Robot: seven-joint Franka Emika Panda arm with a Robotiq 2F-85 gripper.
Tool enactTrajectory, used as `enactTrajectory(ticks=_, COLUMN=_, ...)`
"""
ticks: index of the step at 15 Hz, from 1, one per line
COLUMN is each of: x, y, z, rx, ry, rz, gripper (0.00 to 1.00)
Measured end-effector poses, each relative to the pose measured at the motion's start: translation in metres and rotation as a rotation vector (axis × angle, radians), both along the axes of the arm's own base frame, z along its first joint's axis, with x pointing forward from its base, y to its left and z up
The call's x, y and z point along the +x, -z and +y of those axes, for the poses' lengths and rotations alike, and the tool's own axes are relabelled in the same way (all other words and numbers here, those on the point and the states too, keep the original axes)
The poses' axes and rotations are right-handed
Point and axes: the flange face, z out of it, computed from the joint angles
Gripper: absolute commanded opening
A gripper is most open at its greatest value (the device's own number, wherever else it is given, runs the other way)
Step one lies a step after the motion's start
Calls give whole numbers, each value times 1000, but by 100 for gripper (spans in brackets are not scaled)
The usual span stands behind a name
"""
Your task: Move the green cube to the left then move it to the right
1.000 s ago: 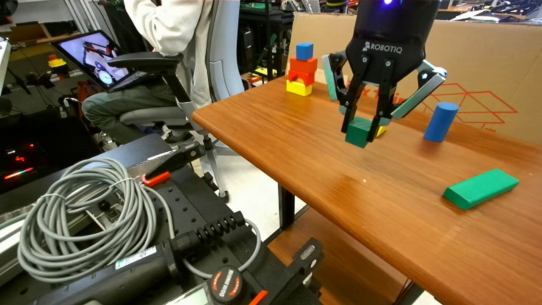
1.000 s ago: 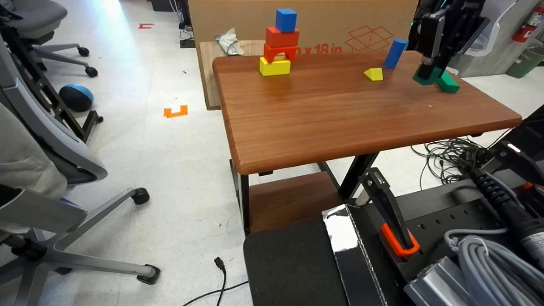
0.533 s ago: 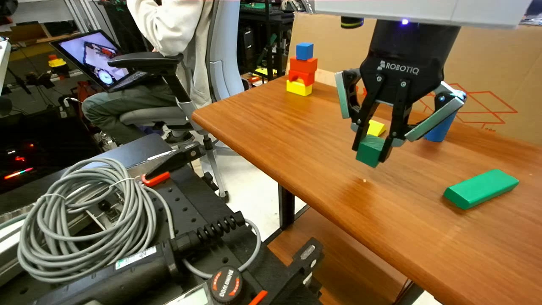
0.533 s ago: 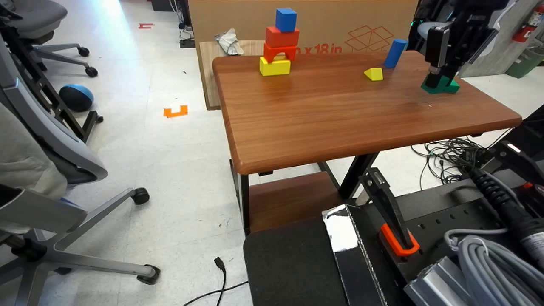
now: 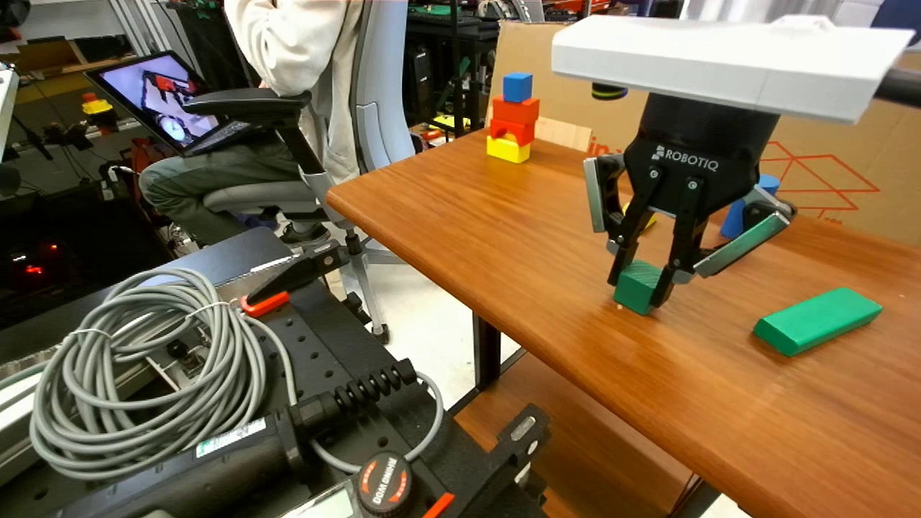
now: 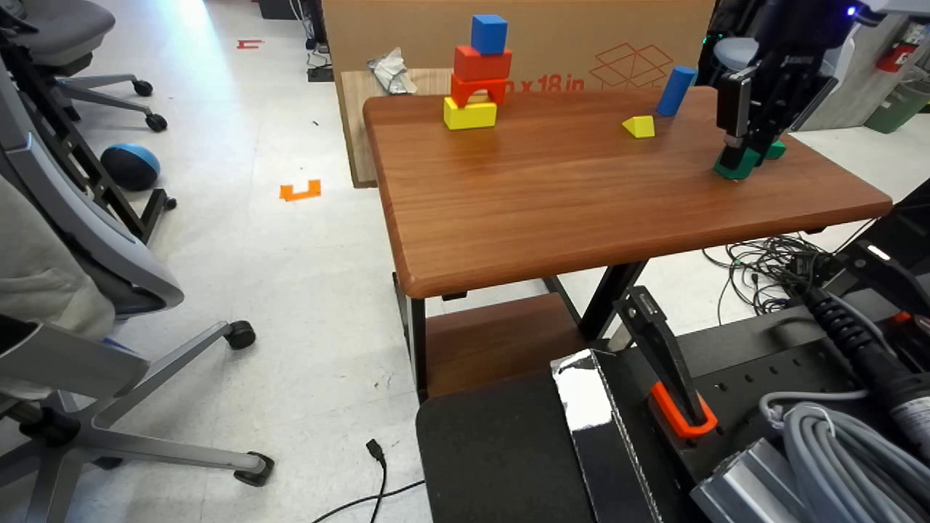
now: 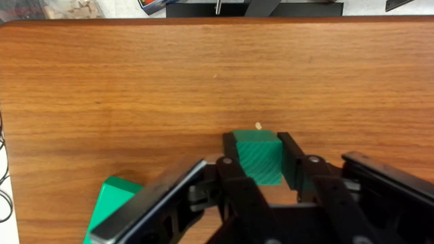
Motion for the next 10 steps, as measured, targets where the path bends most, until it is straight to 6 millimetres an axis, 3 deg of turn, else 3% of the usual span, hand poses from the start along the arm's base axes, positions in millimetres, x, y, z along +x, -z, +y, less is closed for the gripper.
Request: enactTrajectory(ticks=10, x=6, y=0, z=9, rx=-18, ry=-13, rz=13, gripper=8)
